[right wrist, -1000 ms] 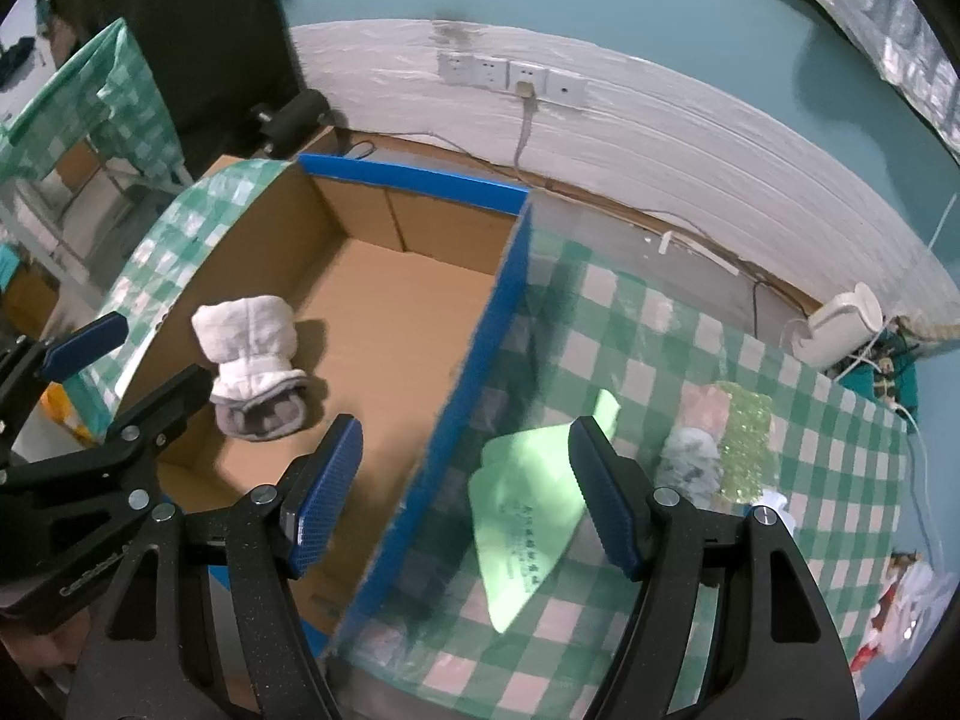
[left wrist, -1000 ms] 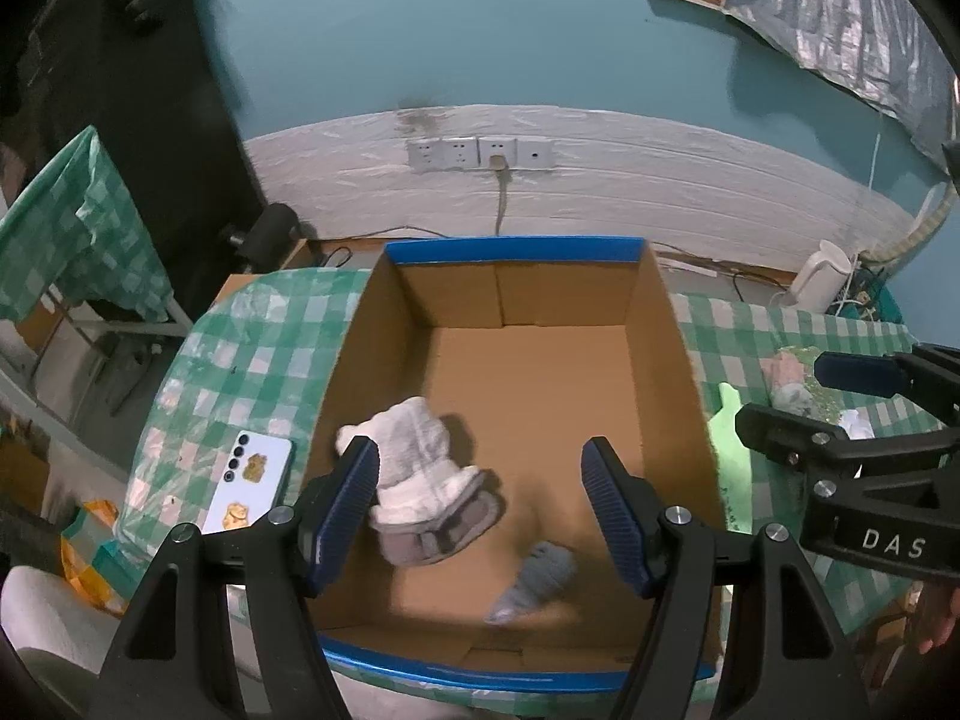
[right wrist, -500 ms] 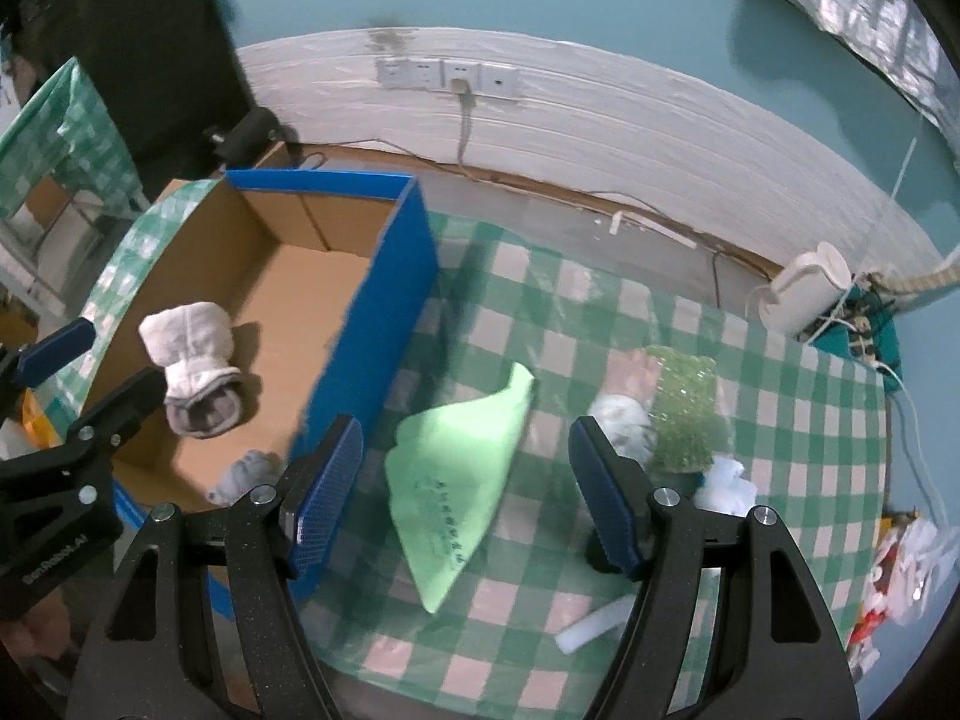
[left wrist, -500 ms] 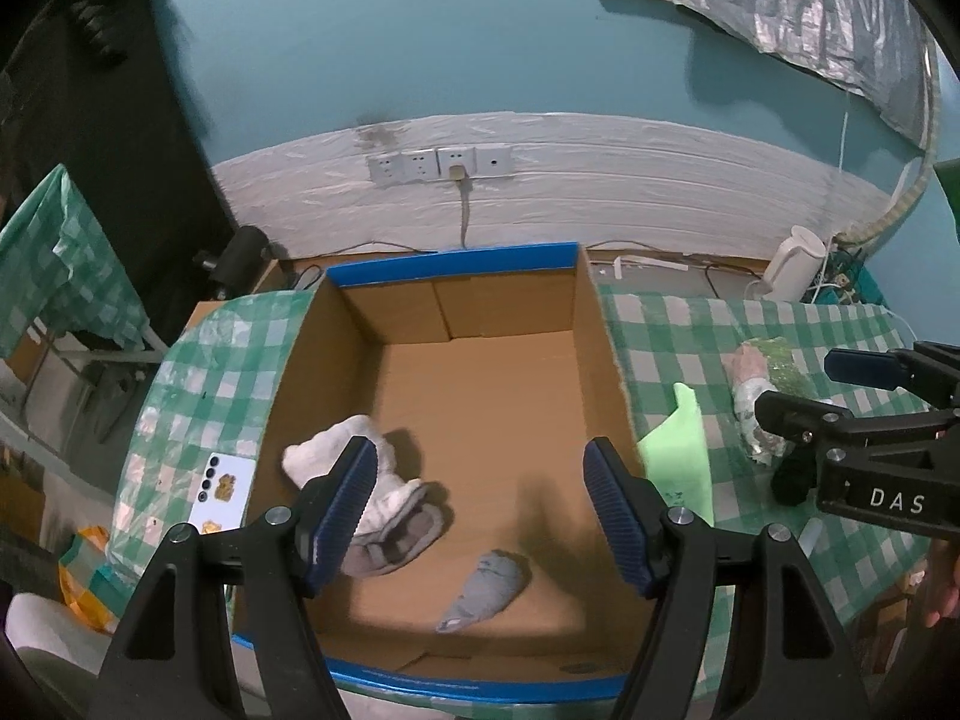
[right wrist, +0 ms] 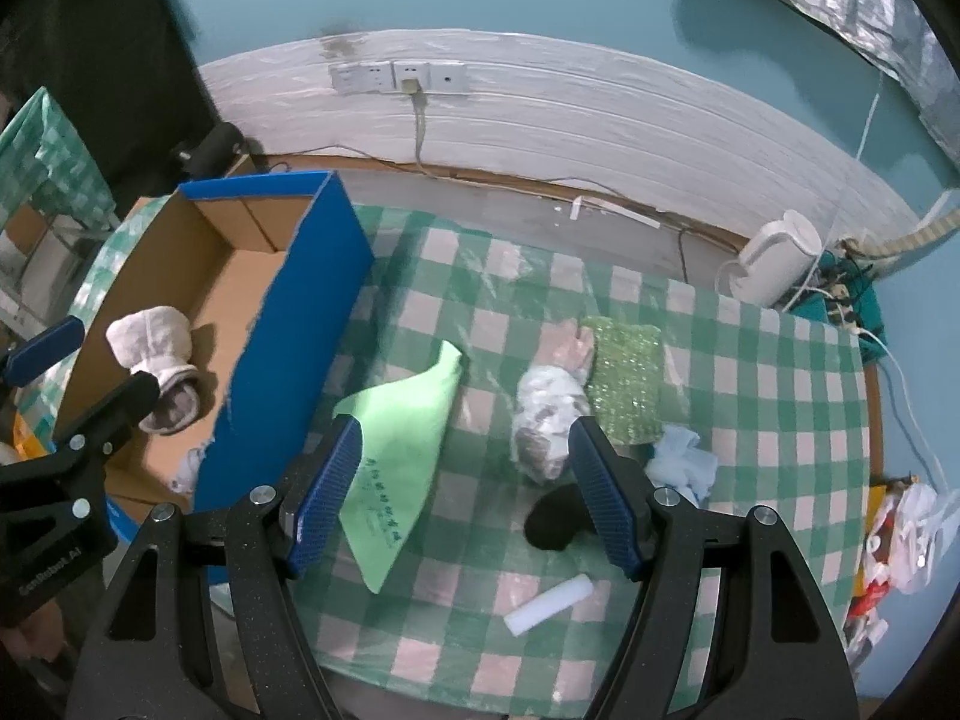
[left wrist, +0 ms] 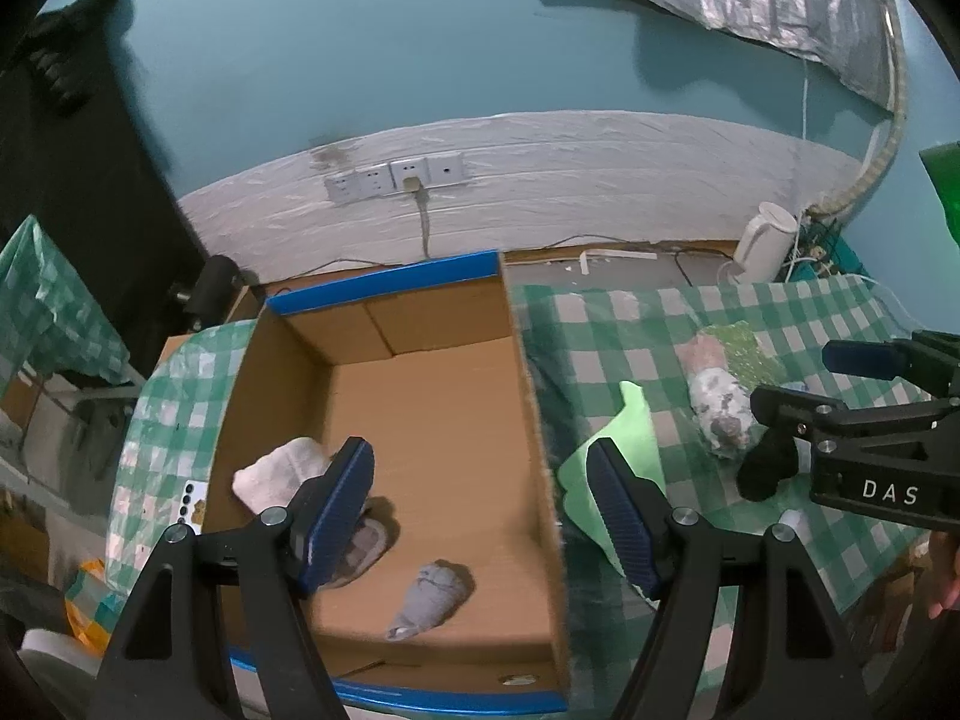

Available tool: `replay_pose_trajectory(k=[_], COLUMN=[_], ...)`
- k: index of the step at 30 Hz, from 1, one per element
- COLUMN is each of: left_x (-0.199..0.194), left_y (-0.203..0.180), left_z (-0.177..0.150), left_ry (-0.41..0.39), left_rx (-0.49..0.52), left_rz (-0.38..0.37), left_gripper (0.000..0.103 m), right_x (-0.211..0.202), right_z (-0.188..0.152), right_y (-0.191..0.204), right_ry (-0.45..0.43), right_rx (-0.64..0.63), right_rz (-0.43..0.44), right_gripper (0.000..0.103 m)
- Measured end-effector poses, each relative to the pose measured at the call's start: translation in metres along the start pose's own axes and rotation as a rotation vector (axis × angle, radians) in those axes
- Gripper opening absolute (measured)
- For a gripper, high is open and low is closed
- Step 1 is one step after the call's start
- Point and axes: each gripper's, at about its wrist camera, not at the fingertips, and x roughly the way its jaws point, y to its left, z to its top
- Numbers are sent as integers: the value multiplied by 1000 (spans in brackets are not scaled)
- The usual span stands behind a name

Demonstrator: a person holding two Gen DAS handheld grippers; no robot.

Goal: Organize soft objects
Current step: 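Move the left tool toward the green cloth while the right tool moves toward the white plastic bag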

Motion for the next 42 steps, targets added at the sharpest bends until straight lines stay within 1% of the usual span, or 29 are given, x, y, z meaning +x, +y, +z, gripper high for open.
replay_pose_trajectory(k=[13, 21, 33, 42], left_x=[2, 8, 27, 53], left_y=[-41, -67, -98, -112], left_z=[5, 3, -3, -10], left_ry=[1, 16, 64, 128], left_rx=[70, 109, 162, 184], left_rz=[-15, -24, -19, -3], left_gripper=[75, 76, 76, 77], right_x=[-4, -6, -2, 14], right_z=[-16, -25, -36, -40], right_y=[-35, -58, -85, -100], right_ry=[1, 0, 17, 55], right_rx=[50, 83, 131, 161], right_rz=[-25, -43, -75, -105], right_gripper=[72, 72, 72, 75])
